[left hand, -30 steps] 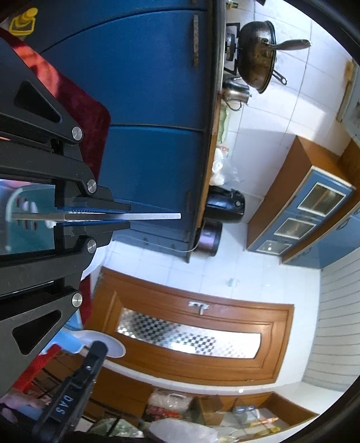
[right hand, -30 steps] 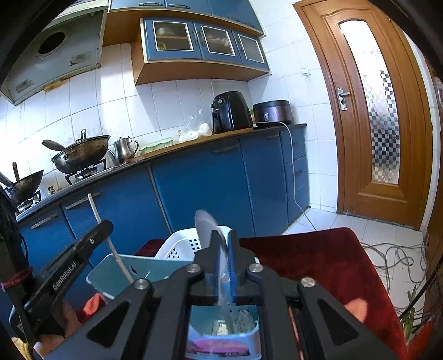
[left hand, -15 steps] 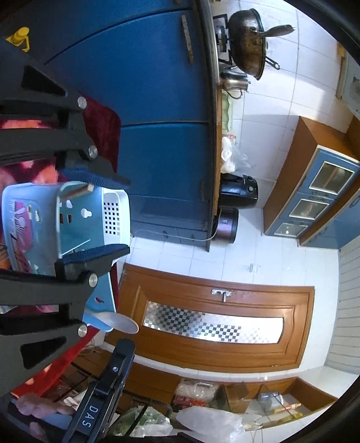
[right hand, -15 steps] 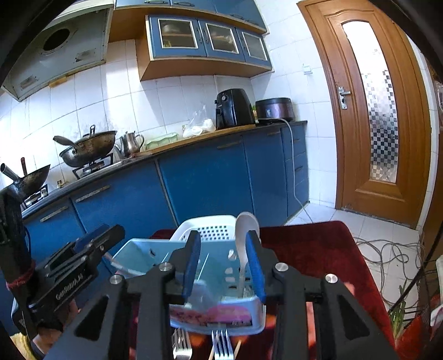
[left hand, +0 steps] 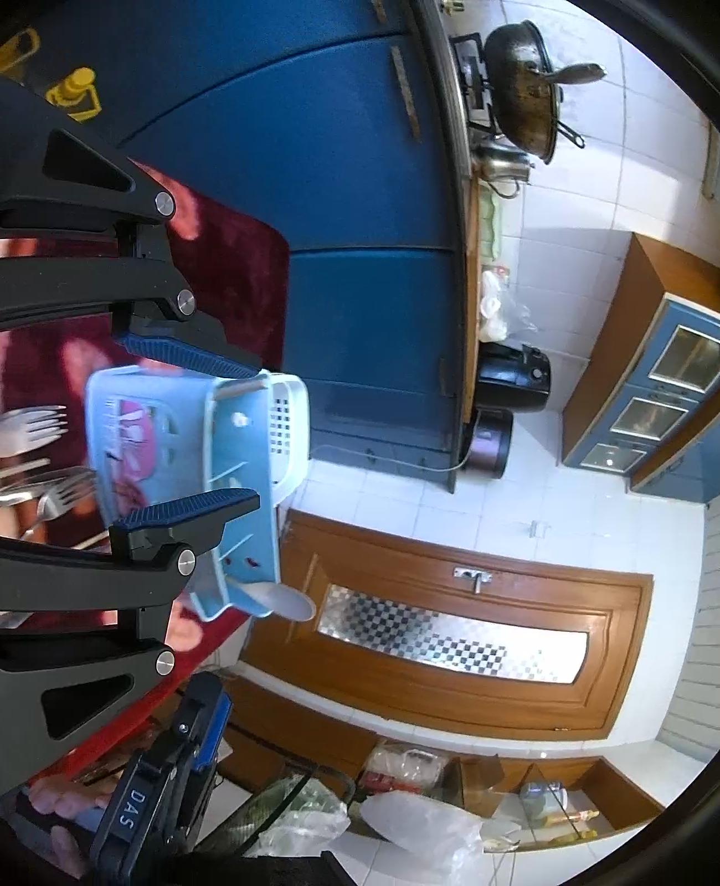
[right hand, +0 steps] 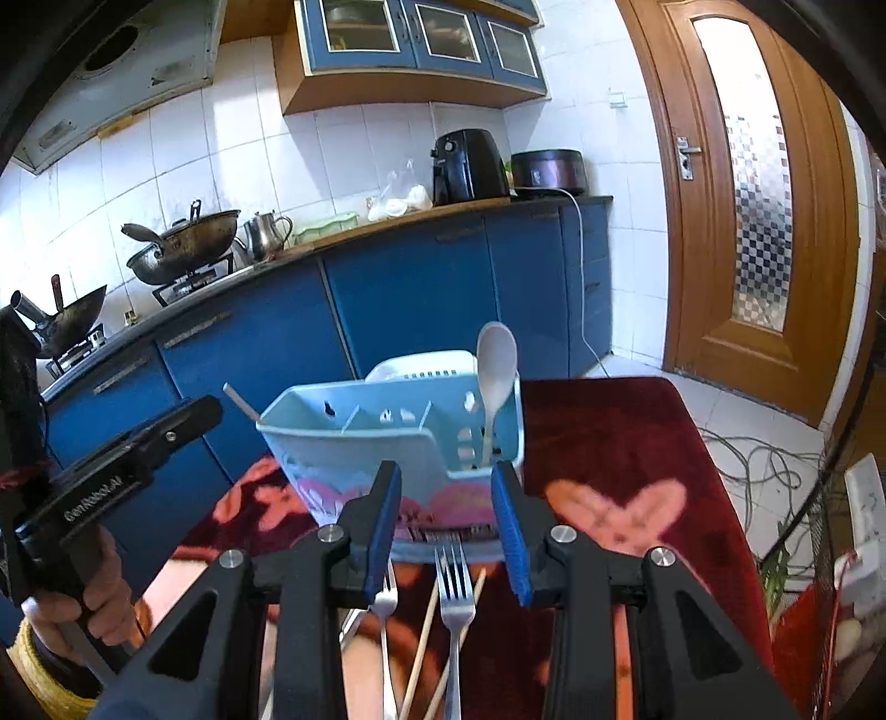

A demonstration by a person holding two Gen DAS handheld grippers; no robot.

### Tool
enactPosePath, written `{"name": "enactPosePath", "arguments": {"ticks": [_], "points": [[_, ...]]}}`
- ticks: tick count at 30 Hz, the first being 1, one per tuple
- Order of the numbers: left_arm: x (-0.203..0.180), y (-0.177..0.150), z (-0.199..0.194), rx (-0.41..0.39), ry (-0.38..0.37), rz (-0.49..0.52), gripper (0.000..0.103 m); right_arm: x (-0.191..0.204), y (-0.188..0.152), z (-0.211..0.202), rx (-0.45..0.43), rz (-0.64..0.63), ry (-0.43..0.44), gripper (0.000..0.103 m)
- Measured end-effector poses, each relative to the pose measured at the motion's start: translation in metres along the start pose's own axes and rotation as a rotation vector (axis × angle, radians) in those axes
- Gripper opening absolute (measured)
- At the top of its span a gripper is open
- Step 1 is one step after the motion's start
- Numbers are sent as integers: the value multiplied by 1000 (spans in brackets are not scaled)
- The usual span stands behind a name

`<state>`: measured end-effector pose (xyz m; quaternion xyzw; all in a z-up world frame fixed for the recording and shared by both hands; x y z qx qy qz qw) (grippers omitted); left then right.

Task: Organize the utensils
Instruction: 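Lower the knife and spoon into the holder and open both tools, then move both open tools back down to the utensils on the blanket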

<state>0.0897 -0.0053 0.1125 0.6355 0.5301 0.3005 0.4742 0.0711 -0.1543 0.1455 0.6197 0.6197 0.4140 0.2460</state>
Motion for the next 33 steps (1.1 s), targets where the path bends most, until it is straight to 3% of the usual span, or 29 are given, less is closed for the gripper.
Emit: {"name": "enactPosePath", "arguments": {"ticks": [16, 27, 33], "points": [[-5, -47, -32, 170, 35, 32, 42, -11, -54, -1, 184, 61, 13, 37], [-3, -101, 1, 366, 60, -32, 42, -13, -83, 24, 289, 52, -14, 37], [-2, -126, 21, 477, 35, -67, 42, -13, -96, 39, 346, 50, -25, 37]]}}
Point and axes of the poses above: each gripper's, at about its wrist camera, not at the fingertips, and z roughly the way its jaws point, x to its left, y to its top, the point moved 3 cm from there along z, roughly the way its jaws point, and after that the axes turned 3 degrees about z, right-handed, at the moved point
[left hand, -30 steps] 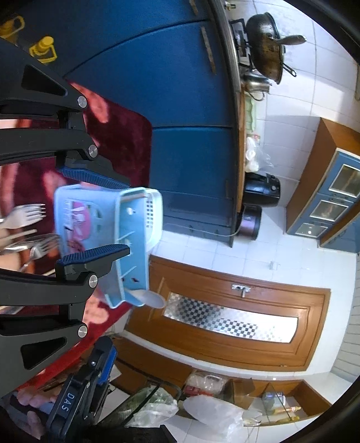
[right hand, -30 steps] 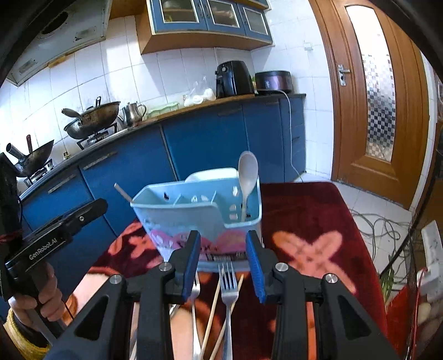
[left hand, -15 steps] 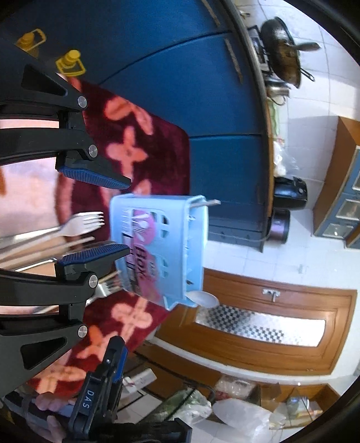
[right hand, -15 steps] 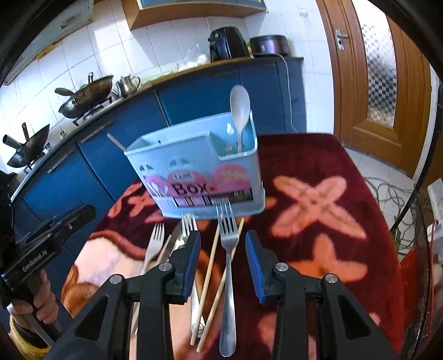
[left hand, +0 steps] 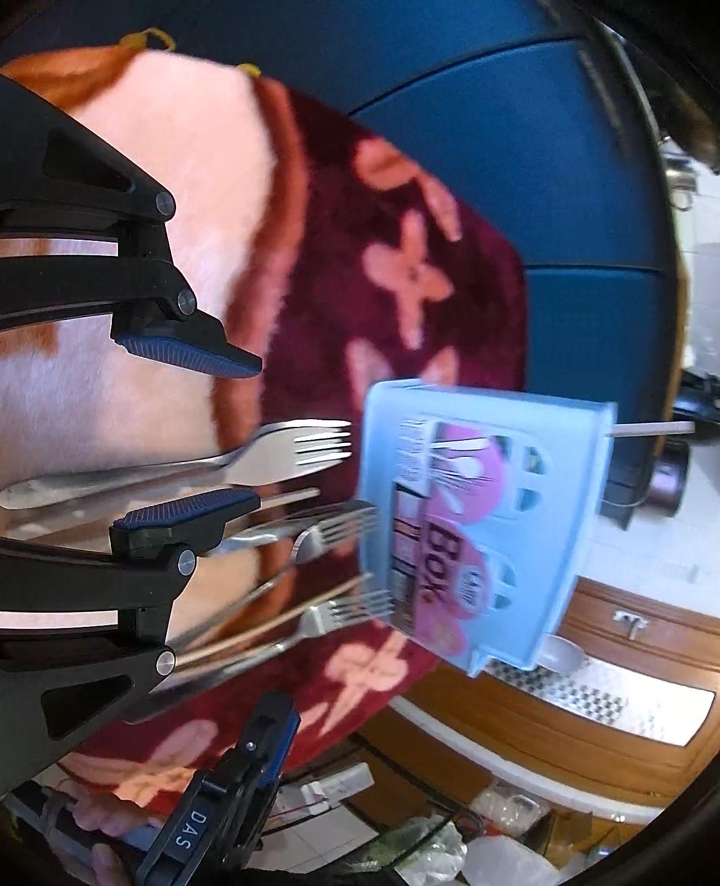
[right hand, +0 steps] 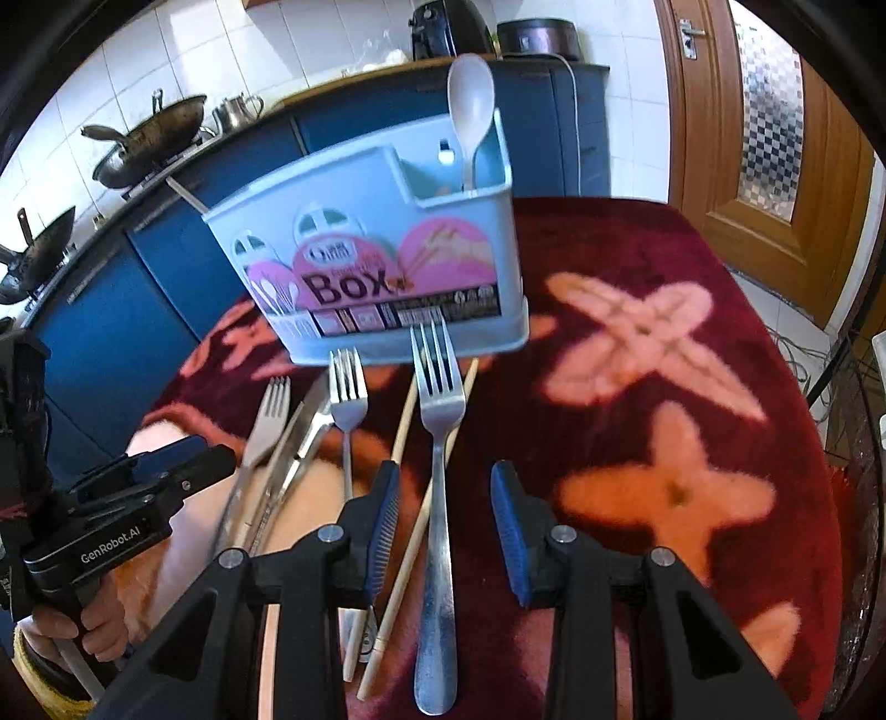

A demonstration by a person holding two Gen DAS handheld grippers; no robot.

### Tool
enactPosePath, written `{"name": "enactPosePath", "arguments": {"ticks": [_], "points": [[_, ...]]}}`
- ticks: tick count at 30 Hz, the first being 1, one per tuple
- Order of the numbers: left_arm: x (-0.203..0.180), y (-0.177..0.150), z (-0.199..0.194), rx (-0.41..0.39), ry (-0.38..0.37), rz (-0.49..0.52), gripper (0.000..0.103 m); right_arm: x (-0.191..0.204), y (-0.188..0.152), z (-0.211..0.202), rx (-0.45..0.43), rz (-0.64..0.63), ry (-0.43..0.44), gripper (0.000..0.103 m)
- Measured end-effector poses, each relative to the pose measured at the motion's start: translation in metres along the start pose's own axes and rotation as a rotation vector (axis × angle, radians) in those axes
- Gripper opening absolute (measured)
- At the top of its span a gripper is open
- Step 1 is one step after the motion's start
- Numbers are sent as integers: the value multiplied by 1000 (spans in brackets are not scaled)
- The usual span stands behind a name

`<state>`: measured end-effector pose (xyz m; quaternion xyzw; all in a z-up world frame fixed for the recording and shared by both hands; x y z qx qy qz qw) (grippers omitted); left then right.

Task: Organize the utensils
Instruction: 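Move both open tools back down to the utensils on the blanket, then close the left tool on a silver fork while the right tool grasps another fork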

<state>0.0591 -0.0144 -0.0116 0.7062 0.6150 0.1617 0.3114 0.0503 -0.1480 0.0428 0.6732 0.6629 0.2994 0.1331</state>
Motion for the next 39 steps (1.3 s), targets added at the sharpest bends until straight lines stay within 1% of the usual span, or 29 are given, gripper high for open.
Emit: {"name": "enactPosePath", "arguments": {"ticks": [5, 8, 9, 10, 12, 14, 15, 16, 19, 21, 22, 25, 28, 32, 36, 39], "points": [[-1, -4, 13, 41, -10, -3, 42, 0, -7, 13, 37, -5, -5, 37], [-3, -3, 16, 34, -6, 10, 42, -1, -10, 19, 49, -14, -10, 37], [-3, -3, 17, 33, -5, 17, 42, -1, -11, 19, 48, -19, -12, 36], [-3, -2, 17, 34, -5, 20, 42, -1, -11, 20, 45, -24, -16, 33], [-5, -2, 19, 31, -16, 32, 34, -1, -11, 21, 43, -31, -8, 29], [-6, -2, 20, 33, -37, 39, 23, -1, -12, 21, 47, -23, 20, 12], [-7, -2, 20, 33, -47, 40, 20, -2, -11, 21, 52, -10, 40, 10], [-8, -2, 20, 34, -59, 41, 14, -3, -11, 20, 54, 4, 50, 9], [-8, -3, 17, 32, -64, 35, 12, -6, -11, 17, 53, 29, 62, 9], [-4, -4, 13, 34, -89, 13, 11, -8, -13, 12, 51, 32, 63, 9], [-3, -4, 11, 32, -97, 4, 9, -9, -15, 10, 50, 31, 58, 9], [6, -5, 2, 19, -69, -11, 8, -14, -19, 3, 51, 34, 42, 9], [15, -6, -5, 15, -76, -31, 8, -19, -26, -2, 62, 46, 32, 9], [22, -10, -5, 45, -27, -20, 8, -23, -30, -7, 84, 38, 2, 9], [23, -12, 3, 83, -24, -6, 10, -25, -27, -2, 127, 43, -1, 10], [20, -10, 8, 105, -16, 15, 10, -24, -21, 5, 142, 30, -4, 16]]}}
Point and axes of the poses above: each gripper's, at about its wrist camera, not at the fingertips, and z roughly the way its jaws point, x to its left, y to its top, the point moved 3 cm from there along z, roughly the way its jaws point, and after that the axes turned 3 degrees about z, right-handed, at the moved point
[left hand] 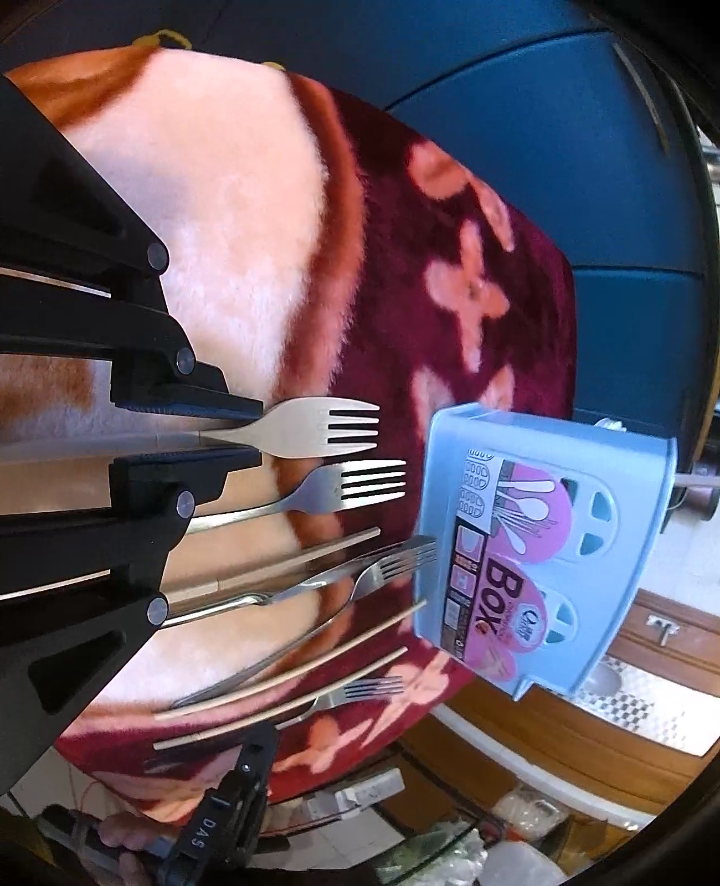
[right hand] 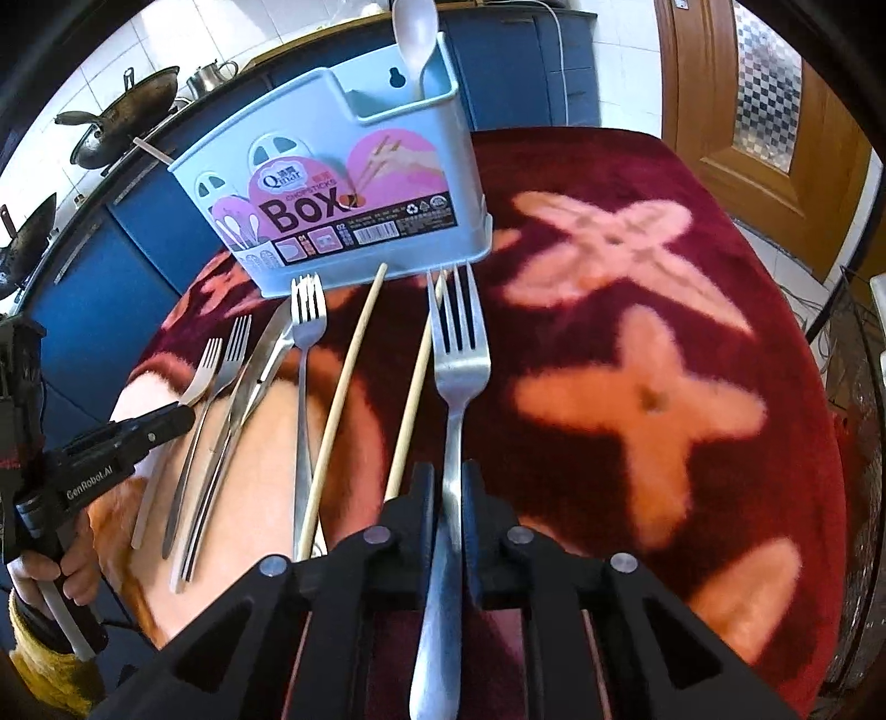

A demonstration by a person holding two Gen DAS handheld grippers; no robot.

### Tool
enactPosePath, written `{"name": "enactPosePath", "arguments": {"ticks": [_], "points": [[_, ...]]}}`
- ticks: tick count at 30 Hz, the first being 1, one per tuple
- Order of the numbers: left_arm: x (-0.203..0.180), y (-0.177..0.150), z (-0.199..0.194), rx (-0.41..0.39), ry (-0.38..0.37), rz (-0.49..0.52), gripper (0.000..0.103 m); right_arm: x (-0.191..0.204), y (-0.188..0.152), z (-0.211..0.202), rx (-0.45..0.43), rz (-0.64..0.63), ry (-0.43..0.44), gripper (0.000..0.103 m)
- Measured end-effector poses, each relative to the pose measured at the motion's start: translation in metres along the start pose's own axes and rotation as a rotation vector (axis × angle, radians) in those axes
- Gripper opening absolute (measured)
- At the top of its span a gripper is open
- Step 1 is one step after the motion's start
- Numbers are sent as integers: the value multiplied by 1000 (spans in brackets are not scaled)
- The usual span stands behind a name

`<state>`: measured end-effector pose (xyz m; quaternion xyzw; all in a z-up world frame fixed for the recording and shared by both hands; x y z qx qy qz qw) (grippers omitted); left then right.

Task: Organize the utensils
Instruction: 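Close the left tool on a silver fork while the right tool grasps another fork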

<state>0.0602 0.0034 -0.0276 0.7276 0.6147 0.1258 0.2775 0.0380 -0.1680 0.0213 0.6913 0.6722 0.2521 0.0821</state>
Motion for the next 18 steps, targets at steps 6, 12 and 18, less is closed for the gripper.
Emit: {"name": "enactPosePath", "arguments": {"ticks": [6, 12, 18], "points": [[-3, 7, 9, 42, 3, 53, 12, 12, 18, 18, 66, -84, -46, 25], [-1, 9, 8, 33, -17, 46, 11, 5, 24, 18, 76, -59, -10, 8], [-9, 8, -15, -76, -93, 23, 9, 3, 16, -14, -73, -16, 77, 7]]}}
Point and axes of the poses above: each gripper's, at about its wrist camera, not at the fingertips, and z roughly the way its jaws point, x to its left, y to its top, the point moved 3 cm from there along z, roughly the way its jaws point, and after that the axes turned 3 degrees about z, right-handed, at the moved point
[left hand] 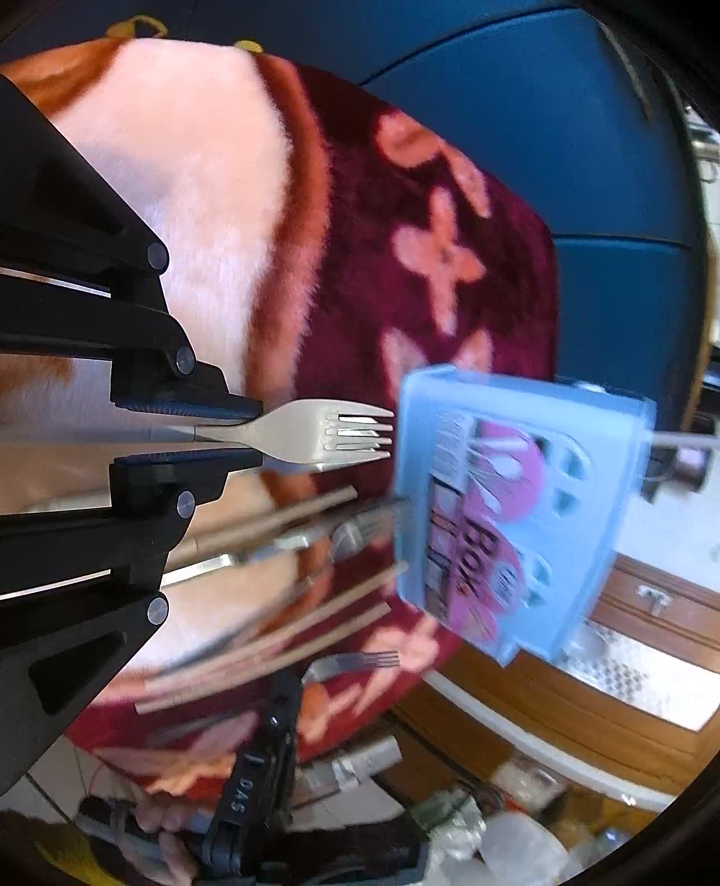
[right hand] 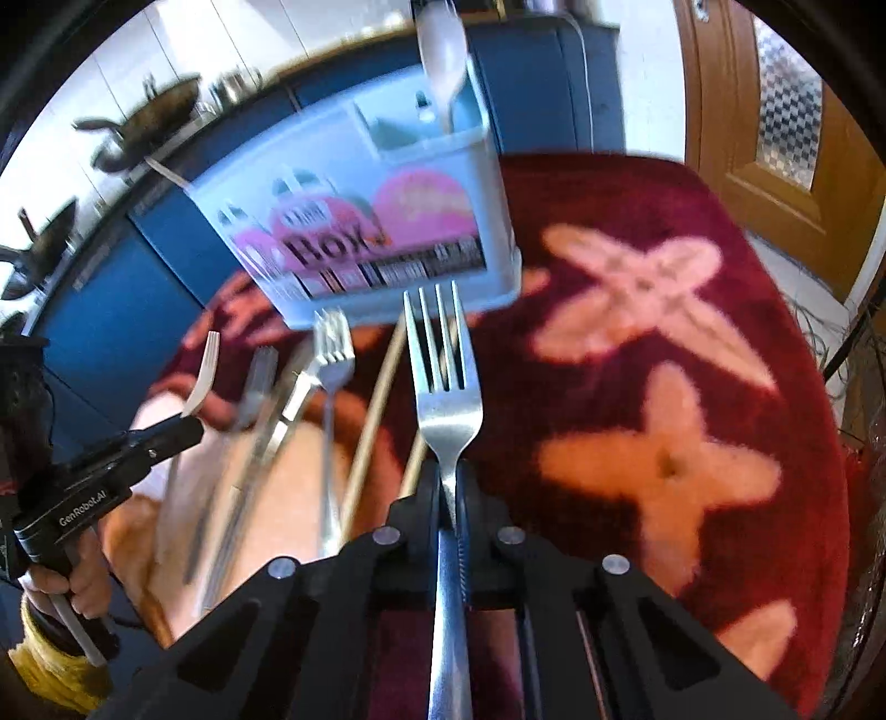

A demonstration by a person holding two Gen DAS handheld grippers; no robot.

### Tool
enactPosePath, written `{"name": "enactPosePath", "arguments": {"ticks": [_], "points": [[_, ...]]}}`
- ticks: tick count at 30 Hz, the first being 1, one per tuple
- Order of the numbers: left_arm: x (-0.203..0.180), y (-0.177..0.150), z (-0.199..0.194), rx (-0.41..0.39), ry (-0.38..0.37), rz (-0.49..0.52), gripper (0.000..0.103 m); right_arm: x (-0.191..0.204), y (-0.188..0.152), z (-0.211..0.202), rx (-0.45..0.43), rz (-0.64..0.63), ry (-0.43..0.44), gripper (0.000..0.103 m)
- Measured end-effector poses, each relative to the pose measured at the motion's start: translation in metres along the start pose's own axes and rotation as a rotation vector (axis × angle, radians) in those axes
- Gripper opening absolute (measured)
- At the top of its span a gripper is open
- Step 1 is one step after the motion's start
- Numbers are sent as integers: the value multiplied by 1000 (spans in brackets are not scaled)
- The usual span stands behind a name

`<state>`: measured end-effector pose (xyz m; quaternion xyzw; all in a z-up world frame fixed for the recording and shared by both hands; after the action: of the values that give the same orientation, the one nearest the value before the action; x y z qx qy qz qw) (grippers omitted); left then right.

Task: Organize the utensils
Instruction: 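Close the left tool on a silver fork while the right tool grasps another fork, then lift both forks and carry them over the blue holder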

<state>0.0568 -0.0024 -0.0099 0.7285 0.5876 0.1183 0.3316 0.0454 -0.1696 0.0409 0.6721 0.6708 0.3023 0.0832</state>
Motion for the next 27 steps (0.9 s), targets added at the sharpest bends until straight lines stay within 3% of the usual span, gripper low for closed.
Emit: {"name": "enactPosePath", "arguments": {"ticks": [11, 20, 27], "points": [[-27, 46, -60, -291, -62, -1, 8, 16, 35, -63, -338, 12, 23, 7], [-48, 107, -92, -440, -78, 33, 8, 22, 86, -82, -475, 18, 50, 7], [-58, 157, -119, -543, -15, 89, 8, 21, 115, -79, -511, 10, 44, 7]]}}
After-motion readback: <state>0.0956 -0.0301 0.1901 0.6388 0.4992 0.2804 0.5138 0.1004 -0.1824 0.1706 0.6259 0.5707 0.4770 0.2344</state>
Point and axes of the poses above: each gripper's, at about its wrist camera, not at the fingertips, and z roughly the way its jaws point, x to its left, y to its top, the point moved 3 cm from there along z, roughly the way its jaws point, and after that the axes turned 3 degrees about z, right-handed, at the moved point
